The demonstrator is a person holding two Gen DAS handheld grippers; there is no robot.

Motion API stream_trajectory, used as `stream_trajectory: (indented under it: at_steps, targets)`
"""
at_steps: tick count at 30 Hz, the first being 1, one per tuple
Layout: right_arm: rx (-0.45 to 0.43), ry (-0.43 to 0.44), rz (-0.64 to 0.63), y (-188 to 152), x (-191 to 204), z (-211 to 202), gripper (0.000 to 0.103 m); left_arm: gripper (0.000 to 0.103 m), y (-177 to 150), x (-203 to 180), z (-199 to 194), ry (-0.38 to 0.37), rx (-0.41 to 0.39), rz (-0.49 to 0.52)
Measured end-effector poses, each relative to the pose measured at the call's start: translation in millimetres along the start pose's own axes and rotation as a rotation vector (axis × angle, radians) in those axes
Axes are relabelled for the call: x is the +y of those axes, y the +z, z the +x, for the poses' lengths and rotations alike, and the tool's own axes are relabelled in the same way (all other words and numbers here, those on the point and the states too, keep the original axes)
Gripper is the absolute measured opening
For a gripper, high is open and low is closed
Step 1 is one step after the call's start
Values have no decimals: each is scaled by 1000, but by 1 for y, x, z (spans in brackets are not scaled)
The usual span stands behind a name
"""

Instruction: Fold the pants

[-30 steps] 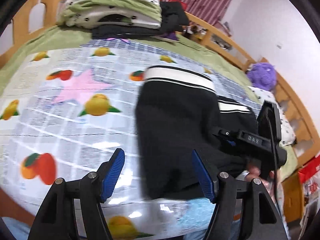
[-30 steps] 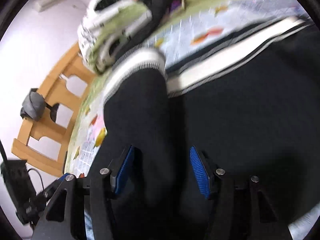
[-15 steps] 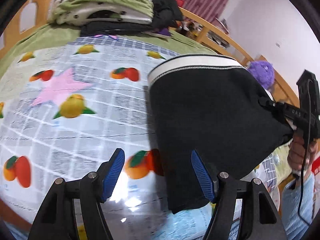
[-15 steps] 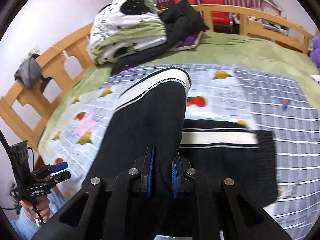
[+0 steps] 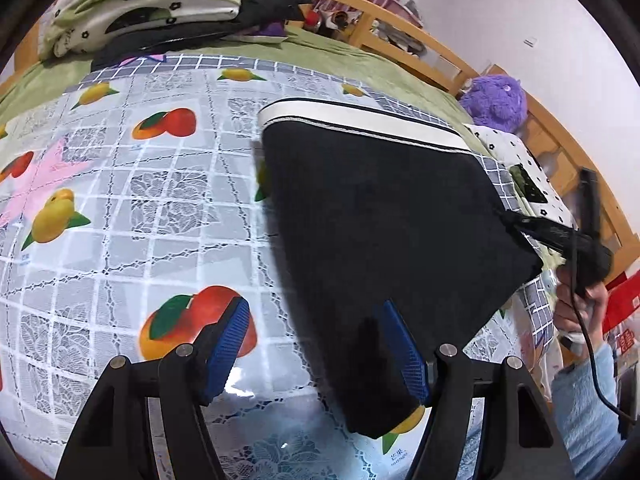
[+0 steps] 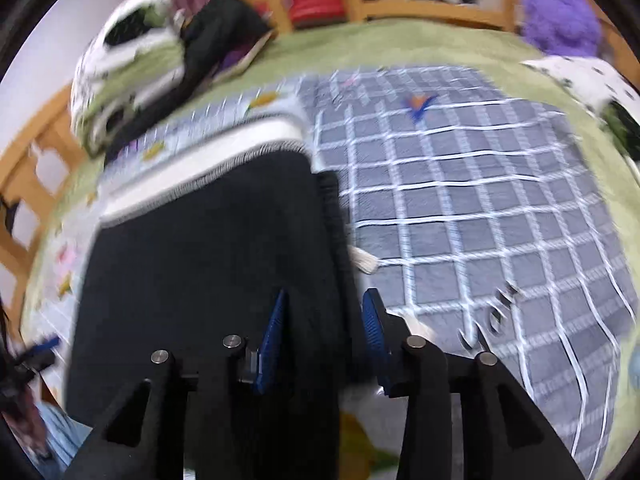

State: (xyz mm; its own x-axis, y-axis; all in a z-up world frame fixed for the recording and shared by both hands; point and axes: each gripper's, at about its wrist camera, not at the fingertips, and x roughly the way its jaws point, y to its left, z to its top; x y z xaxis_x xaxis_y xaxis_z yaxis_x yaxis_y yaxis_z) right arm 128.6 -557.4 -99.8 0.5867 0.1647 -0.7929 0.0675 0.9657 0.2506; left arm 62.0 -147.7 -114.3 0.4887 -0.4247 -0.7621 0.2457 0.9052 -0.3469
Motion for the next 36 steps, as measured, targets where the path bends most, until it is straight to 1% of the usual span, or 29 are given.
stream_trajectory:
  at_steps: [2, 3, 4, 5, 6, 7, 8, 9, 11, 13, 14, 15, 17, 19, 20, 21, 22, 24, 26, 27, 28, 29, 30, 31, 32, 33, 34, 35, 36]
  targets:
    - [-71, 33, 10, -14, 3, -22, 38, 67, -7, -3, 7, -8, 12, 4]
    - [-78, 36, -11, -24, 9, -26, 38, 67, -12, -5, 15, -22, 40, 8]
    - [-71, 25, -32, -32, 14, -24, 39, 67, -16, -7, 22, -29, 59, 8]
    - [-56, -9, -58, -42, 21, -17, 39, 68, -22, -9, 31, -28, 82, 8]
    - [-26, -74, -98, -54, 25, -3, 40, 69, -28, -11, 40, -32, 107, 19]
    - [-4, -95, -107, -60, 25, 6, 42, 70, -30, -13, 41, -31, 104, 28]
    - [13, -95, -85, -66, 22, 14, 44, 69, -28, -17, 38, -23, 98, 50]
    - [10, -85, -65, -68, 19, 12, 44, 69, -25, -18, 36, -20, 101, 60]
    - [9, -63, -66, -58, 18, -2, 42, 69, -15, -17, 26, -24, 73, 68]
    - [-46, -30, -51, -49, 15, -16, 42, 67, -1, -12, 19, -18, 18, 66]
    - [-87, -16, -42, -40, 14, -23, 49, 67, 8, -9, 19, -18, 8, 59]
    - [-91, -16, -38, -33, 13, -20, 54, 67, 19, -5, 24, -23, 12, 38]
    - [-74, -23, -38, -16, 13, -9, 54, 67, 33, 1, 34, -44, 20, -1]
    - [-39, -45, -20, -3, 9, 9, 54, 67, 43, 8, 47, -73, 30, -32]
    - [-8, -23, -2, 2, 4, 22, 54, 67, 47, 11, 56, -75, 41, -46]
    - [8, 11, 10, 5, 2, 31, 56, 67, 51, 15, 66, -77, 54, -60]
    - [11, 28, 17, 4, 2, 34, 58, 67, 51, 18, 74, -78, 66, -69]
    - [21, 52, 22, 6, 1, 44, 59, 67, 53, 24, 90, -117, 86, -98]
    - [43, 71, 22, 8, 0, 54, 59, 63, 55, 23, 96, -136, 74, -97]
    - [53, 77, 18, 9, 1, 56, 59, 58, 57, 21, 99, -129, 71, -88]
    - [58, 82, 12, 9, 2, 57, 57, 53, 57, 20, 100, -124, 70, -85]
    - [62, 82, 0, 10, 5, 57, 57, 50, 58, 19, 103, -116, 70, -83]
    - [63, 74, -10, 12, 5, 59, 56, 44, 60, 17, 104, -112, 71, -77]
    - [64, 67, -19, 12, 6, 61, 56, 35, 61, 15, 104, -111, 68, -68]
    - [64, 61, -25, 12, 8, 61, 54, 31, 63, 13, 103, -112, 59, -59]
    - [63, 54, -27, 11, 8, 59, 51, 22, 64, 10, 100, -105, 44, -48]
    - [58, 46, -25, 11, 8, 57, 48, 19, 68, 12, 98, -103, 40, -43]
    - [40, 29, -21, 11, 10, 51, 32, 18, 70, 11, 95, -104, 39, -37]
    - [18, 14, -18, 13, 11, 44, 21, 16, 74, 10, 92, -112, 35, -39]
